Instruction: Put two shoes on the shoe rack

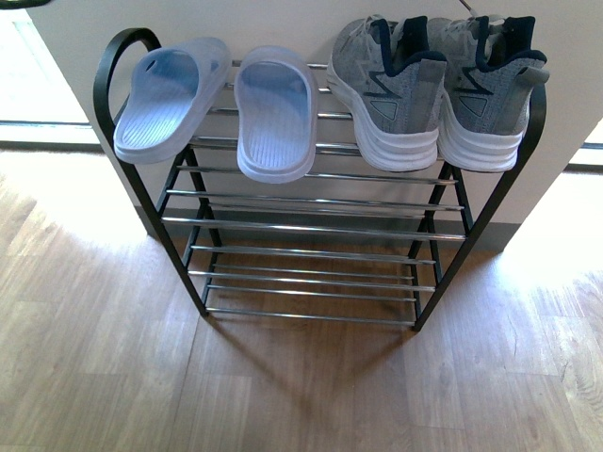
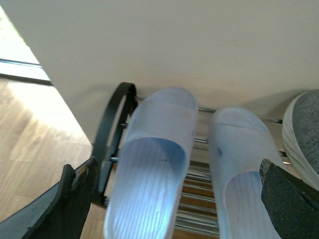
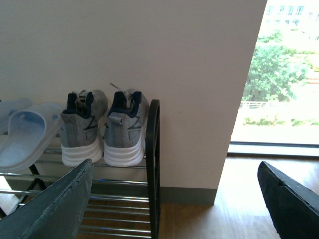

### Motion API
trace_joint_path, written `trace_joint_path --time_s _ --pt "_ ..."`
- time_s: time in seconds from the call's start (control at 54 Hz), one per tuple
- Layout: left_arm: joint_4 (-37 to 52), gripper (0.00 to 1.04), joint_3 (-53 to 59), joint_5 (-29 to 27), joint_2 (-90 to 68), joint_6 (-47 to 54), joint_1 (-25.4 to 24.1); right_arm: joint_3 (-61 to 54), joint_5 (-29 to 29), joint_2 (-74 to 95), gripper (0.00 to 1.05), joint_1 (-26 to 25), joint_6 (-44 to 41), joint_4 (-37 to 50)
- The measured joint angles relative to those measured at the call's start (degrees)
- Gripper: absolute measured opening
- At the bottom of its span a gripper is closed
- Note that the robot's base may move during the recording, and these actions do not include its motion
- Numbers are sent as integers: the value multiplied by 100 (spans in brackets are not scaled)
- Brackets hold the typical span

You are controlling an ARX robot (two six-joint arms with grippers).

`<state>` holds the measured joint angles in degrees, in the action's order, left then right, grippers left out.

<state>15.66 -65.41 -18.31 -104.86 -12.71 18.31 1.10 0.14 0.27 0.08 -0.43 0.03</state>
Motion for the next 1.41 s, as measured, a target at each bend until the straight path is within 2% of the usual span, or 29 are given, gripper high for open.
trace_joint_path --time_s 0.167,0.296,0.445,0.556,0.574,0.648,0.686,0.723,0.871,0.982,1.038,1.278,1.334,1.408 --pt "356 95 992 -752 1005 7 144 0 0 0 96 0 0 0" --pt "533 95 2203 -1670 2302 -37 372 0 2 0 96 0 0 0" --pt "463 95 3471 -2420 3801 -557 557 0 0 0 96 0 0 -2" --pt "413 95 3864 -2535 4385 -979 555 0 0 0 96 0 0 0" --pt "487 95 3893 -2404 4400 -914 535 0 0 0 96 0 0 0" --pt "1880 79 4503 -761 4557 -39 170 0 2 0 96 0 0 0" --pt "2286 70 4795 -157 4736 433 9 0 2 0 96 0 0 0" --pt "2365 61 4988 184 4953 732 -131 0 0 0 96 -2 0 0" --pt "2264 29 5517 627 5584 1115 -590 0 0 0 96 0 0 0" --pt "2149 13 5689 811 5882 1167 -754 0 0 0 96 -2 0 -2" --pt "2033 1 5816 933 6116 1182 -885 0 0 0 96 0 0 0" --pt "1565 1 6126 1241 6898 1209 -1220 0 0 0 96 -2 0 -2" --pt "1394 1 6194 1709 7134 1213 -1550 0 0 0 96 -2 0 0" --pt "1178 1 6262 1770 7436 1211 -1797 0 2 0 96 0 0 0"
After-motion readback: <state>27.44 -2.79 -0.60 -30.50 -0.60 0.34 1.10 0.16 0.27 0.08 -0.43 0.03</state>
